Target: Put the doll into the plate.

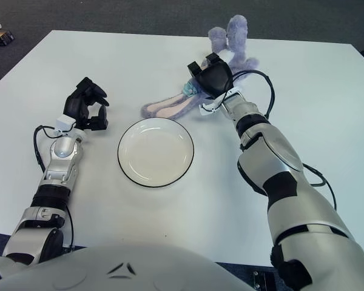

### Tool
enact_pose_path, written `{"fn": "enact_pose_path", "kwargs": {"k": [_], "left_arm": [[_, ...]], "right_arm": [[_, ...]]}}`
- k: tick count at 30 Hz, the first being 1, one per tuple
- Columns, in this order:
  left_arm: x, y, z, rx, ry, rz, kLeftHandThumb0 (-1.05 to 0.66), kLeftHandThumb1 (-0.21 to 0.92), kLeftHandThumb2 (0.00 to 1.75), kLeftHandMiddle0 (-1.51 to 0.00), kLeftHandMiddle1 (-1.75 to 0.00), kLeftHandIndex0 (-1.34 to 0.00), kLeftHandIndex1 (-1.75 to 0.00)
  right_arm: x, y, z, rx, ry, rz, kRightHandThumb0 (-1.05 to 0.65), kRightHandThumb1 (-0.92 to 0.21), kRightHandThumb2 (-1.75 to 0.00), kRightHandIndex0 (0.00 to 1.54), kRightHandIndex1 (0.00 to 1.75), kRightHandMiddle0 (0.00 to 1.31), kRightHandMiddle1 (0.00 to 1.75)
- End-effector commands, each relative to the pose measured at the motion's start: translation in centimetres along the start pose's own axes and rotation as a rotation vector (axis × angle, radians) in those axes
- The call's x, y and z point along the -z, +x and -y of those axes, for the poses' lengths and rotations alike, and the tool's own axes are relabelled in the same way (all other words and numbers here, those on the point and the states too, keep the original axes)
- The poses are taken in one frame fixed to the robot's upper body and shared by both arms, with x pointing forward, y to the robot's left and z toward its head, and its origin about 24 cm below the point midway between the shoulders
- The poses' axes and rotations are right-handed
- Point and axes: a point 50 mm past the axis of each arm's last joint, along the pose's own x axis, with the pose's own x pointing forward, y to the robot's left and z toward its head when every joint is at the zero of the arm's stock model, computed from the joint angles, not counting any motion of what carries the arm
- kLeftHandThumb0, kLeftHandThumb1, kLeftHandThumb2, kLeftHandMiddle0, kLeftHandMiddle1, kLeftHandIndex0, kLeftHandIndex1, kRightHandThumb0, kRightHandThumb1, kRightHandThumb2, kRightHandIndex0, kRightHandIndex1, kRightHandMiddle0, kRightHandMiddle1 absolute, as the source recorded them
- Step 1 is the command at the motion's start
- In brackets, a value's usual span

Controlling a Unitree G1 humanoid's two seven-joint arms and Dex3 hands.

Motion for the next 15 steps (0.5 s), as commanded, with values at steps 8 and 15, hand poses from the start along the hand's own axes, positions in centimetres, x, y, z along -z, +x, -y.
{"fn": "enact_pose_path", "kwargs": {"k": [8,15], "left_arm": [[2.8,-2.9,0.6,-0.013,-0.033,-0.125,-0.01,0.30,1.34,-0.51,-1.75,-0.50,-1.75],[2.9,-2.9,0.6,-0.008,-0.023,-0.122,-0.01,0.29,1.35,-0.52,-1.75,-0.50,-1.75]], "right_arm": [[1.7,-0.7,0.1,-0.008,0.279,-0.163,0.00,-0.08,-1.54,0.85,1.59,0.56,1.75],[2.0,0.4,1.4,0.062,0.383,-0.222,0.00,-0.06,-1.56,0.86,1.60,0.57,1.75]]}}
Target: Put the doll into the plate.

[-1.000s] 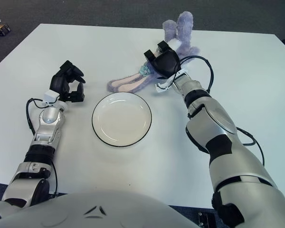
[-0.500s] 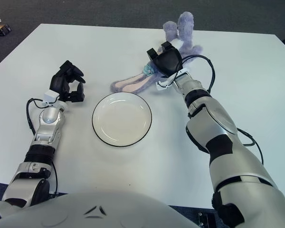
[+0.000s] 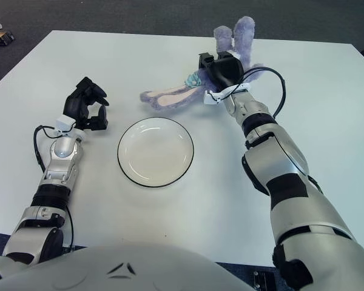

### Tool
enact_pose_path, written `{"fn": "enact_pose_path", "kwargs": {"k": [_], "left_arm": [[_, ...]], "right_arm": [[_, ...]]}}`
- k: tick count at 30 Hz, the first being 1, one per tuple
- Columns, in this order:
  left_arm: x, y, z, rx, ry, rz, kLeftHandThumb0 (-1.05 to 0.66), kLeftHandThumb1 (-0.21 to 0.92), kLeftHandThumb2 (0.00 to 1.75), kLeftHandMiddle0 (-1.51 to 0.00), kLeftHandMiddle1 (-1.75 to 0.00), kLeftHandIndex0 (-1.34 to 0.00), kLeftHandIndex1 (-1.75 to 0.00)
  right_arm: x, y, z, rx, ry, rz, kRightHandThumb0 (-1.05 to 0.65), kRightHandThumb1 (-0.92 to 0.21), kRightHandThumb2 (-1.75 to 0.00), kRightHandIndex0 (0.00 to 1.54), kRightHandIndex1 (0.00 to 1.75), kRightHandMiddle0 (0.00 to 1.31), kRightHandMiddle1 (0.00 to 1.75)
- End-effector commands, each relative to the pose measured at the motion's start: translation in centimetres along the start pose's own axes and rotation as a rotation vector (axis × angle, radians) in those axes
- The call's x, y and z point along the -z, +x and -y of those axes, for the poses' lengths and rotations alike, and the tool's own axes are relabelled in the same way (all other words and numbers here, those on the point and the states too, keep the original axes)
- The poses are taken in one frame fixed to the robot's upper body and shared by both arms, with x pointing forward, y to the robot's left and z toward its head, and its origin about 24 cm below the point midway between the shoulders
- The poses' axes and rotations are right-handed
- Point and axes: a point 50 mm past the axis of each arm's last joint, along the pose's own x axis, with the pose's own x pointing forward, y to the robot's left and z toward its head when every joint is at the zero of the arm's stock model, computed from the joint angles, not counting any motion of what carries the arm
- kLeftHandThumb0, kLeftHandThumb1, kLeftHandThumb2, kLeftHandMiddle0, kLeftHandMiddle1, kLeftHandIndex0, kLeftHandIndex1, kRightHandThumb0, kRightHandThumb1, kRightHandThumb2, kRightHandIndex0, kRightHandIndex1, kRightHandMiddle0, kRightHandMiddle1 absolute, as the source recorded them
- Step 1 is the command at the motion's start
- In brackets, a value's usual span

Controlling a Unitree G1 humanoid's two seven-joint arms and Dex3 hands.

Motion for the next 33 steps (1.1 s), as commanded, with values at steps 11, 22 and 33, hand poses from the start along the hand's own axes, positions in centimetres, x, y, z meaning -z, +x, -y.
{"fn": "enact_pose_path", "kwargs": {"k": [11,22,33], "left_arm": [[2.8,-2.9,0.6,-0.003,0.005,-0.125,-0.01,0.29,1.36,-0.52,-1.75,-0.51,-1.75],[3.0,-2.9,0.7,-0.005,-0.003,-0.132,-0.01,0.28,1.37,-0.53,-1.75,-0.51,-1.75],[3.1,-2.8,0.7,-0.011,0.011,-0.132,-0.01,0.28,1.36,-0.53,-1.75,-0.51,-1.75]], "right_arm": [[-0.5,1.8,2.9,0.146,0.224,-0.065,0.00,-0.04,-1.59,0.86,1.61,0.60,1.75],[-1.4,3.3,5.4,0.223,0.279,-0.044,0.00,-0.01,-1.62,0.88,1.60,0.63,1.75],[-2.1,3.5,6.7,0.282,0.324,-0.011,0.00,0.03,-1.66,0.91,1.59,0.65,1.75]]}}
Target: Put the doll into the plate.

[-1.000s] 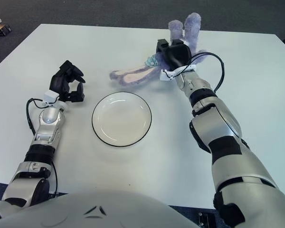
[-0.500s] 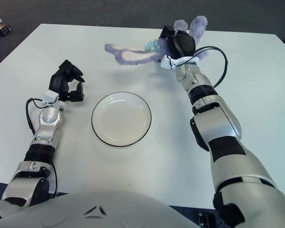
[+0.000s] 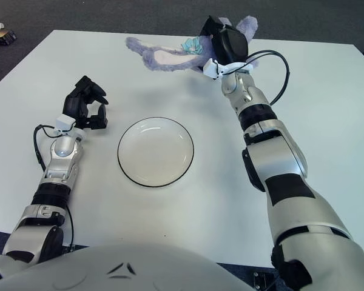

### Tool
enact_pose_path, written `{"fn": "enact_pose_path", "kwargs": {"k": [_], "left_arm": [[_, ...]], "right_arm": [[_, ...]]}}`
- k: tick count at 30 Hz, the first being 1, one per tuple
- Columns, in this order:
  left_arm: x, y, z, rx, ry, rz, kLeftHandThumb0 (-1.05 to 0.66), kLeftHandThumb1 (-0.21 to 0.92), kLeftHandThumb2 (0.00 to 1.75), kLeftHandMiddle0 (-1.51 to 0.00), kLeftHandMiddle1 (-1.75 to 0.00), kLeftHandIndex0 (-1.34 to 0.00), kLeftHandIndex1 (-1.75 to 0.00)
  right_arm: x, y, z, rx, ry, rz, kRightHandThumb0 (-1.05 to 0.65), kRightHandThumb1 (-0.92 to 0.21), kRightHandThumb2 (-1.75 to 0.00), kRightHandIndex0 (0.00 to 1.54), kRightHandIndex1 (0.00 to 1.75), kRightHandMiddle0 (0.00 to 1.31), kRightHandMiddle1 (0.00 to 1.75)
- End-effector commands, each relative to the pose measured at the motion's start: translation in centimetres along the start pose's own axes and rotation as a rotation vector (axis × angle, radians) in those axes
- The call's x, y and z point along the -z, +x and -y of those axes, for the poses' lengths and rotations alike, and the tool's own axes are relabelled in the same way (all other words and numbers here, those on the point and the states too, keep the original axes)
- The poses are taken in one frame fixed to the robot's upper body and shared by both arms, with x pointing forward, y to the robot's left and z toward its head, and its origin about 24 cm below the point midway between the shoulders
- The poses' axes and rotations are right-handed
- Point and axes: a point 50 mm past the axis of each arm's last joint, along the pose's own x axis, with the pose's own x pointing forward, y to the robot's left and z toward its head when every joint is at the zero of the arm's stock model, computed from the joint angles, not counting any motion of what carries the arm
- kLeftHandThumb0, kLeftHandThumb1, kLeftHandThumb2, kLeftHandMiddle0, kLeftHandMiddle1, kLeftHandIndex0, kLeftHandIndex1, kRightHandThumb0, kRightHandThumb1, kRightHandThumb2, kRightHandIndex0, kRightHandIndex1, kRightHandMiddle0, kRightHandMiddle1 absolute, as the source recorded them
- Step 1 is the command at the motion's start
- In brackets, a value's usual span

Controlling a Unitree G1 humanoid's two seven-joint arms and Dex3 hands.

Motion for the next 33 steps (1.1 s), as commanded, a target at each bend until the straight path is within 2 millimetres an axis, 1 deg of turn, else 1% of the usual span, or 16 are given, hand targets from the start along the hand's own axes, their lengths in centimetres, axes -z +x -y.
{"fn": "enact_pose_path", "kwargs": {"k": [1,2,5,8,12,15,17,21,25,30,33], "left_arm": [[3.1,-3.1,0.7,0.004,0.000,-0.148,-0.01,0.28,1.36,-0.53,-1.75,-0.51,-1.75],[3.1,-3.0,0.7,0.004,0.000,-0.149,-0.01,0.28,1.36,-0.52,-1.75,-0.51,-1.75],[3.2,-3.0,0.7,0.010,-0.007,-0.155,-0.01,0.28,1.36,-0.52,-1.75,-0.51,-1.75],[3.3,-3.0,0.7,0.012,-0.014,-0.160,-0.01,0.28,1.36,-0.52,-1.75,-0.51,-1.75],[3.4,-2.9,0.7,0.012,-0.022,-0.163,-0.01,0.29,1.36,-0.52,-1.75,-0.51,-1.75],[3.5,-2.9,0.7,0.011,-0.024,-0.166,-0.01,0.29,1.36,-0.52,-1.75,-0.51,-1.75],[3.5,-2.8,0.6,0.011,-0.024,-0.166,-0.01,0.29,1.36,-0.52,-1.75,-0.51,-1.75],[3.6,-2.7,0.6,0.013,-0.021,-0.168,-0.01,0.29,1.36,-0.52,-1.75,-0.51,-1.75],[3.7,-2.6,0.6,0.018,-0.020,-0.171,-0.01,0.29,1.36,-0.52,-1.75,-0.51,-1.75],[3.8,-2.5,0.6,0.017,-0.023,-0.173,-0.01,0.29,1.36,-0.52,-1.75,-0.51,-1.75],[3.9,-2.5,0.6,0.017,-0.021,-0.174,-0.01,0.28,1.36,-0.52,-1.75,-0.51,-1.75]], "right_arm": [[-0.9,0.6,1.0,0.053,0.017,0.041,0.00,0.03,-1.66,0.91,1.59,0.65,1.75],[-1.0,0.6,1.1,0.056,0.017,0.051,0.00,0.03,-1.66,0.91,1.59,0.65,1.75],[-2.7,-0.2,0.9,0.066,0.038,0.128,0.00,0.02,-1.65,0.92,1.57,0.65,1.75],[-3.3,-0.7,0.9,0.063,0.056,0.154,0.00,0.02,-1.64,0.92,1.56,0.65,1.75],[-4.3,-1.5,1.0,0.048,0.089,0.221,0.00,0.02,-1.63,0.92,1.55,0.65,1.75],[-5.3,-2.3,1.2,0.035,0.098,0.305,0.00,0.02,-1.64,0.93,1.54,0.65,1.75],[-5.6,-2.6,1.2,0.032,0.100,0.323,0.00,0.02,-1.64,0.93,1.55,0.65,1.75],[-6.8,-3.7,1.3,0.018,0.102,0.371,0.00,0.01,-1.63,0.91,1.57,0.64,1.75],[-8.2,-5.5,1.1,-0.004,0.122,0.402,0.00,0.00,-1.63,0.89,1.61,0.62,1.75],[-8.5,-5.8,1.1,-0.020,0.110,0.411,0.00,-0.02,-1.62,0.86,1.65,0.61,1.75],[-9.1,-6.7,0.9,-0.080,0.143,0.453,0.00,-0.03,-1.62,0.85,1.66,0.60,1.75]]}}
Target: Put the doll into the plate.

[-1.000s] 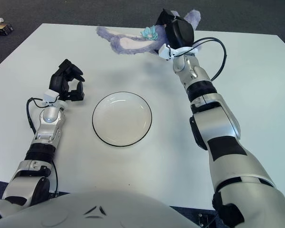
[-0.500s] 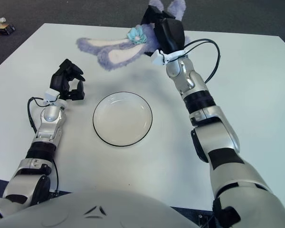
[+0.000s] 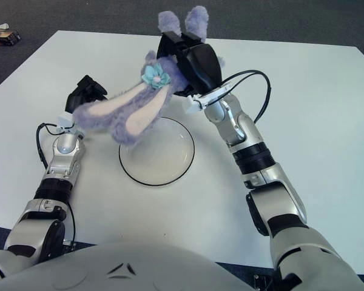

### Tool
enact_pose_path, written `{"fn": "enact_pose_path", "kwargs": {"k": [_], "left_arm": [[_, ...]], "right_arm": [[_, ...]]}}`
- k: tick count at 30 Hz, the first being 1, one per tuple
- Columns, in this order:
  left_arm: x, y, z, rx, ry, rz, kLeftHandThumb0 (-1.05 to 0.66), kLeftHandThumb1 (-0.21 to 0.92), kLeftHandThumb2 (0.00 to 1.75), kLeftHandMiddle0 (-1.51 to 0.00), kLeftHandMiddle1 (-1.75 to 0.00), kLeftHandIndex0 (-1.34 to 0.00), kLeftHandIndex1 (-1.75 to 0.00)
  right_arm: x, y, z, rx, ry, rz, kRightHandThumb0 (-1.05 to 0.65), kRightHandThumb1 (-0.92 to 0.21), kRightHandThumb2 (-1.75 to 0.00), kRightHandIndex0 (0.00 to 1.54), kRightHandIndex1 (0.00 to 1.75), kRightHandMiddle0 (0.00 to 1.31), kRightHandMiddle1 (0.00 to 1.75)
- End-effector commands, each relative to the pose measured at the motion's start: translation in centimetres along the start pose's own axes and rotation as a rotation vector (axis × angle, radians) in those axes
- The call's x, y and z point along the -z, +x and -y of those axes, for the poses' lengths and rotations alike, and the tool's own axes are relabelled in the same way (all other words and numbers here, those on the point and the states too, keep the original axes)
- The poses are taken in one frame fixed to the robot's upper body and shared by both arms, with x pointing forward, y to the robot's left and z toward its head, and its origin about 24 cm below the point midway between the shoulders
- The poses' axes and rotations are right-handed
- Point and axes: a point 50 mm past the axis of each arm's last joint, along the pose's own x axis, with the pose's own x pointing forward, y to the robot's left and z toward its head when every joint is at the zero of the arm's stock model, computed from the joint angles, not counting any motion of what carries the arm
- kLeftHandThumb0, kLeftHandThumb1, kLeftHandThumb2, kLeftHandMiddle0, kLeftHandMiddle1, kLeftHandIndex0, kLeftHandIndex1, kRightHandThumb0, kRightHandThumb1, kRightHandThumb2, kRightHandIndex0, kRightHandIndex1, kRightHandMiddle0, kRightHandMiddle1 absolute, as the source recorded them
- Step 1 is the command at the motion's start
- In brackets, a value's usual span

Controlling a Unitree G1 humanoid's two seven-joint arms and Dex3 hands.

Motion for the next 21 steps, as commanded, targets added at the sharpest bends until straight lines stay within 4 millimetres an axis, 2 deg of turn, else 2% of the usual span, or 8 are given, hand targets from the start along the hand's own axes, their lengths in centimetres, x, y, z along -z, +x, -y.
{"fn": "enact_pose_path", "kwargs": {"k": [1,11,21], "left_arm": [[3.2,-3.1,0.4,0.006,-0.011,-0.147,-0.01,0.28,1.36,-0.53,-1.75,-0.51,-1.75],[3.3,-2.9,0.5,0.003,-0.010,-0.139,-0.01,0.27,1.38,-0.54,-1.75,-0.52,-1.75],[3.4,-2.7,0.5,0.005,-0.012,-0.133,-0.01,0.27,1.38,-0.54,-1.75,-0.52,-1.75]], "right_arm": [[-0.8,-0.6,0.2,-0.041,0.028,0.048,0.00,-0.03,-1.62,0.85,1.66,0.60,1.75],[-1.6,-2.4,0.2,-0.121,-0.015,0.129,0.00,-0.05,-1.60,0.84,1.66,0.58,1.75],[-2.6,-3.8,0.1,-0.093,-0.031,0.227,0.00,-0.08,-1.57,0.82,1.66,0.56,1.75]]}}
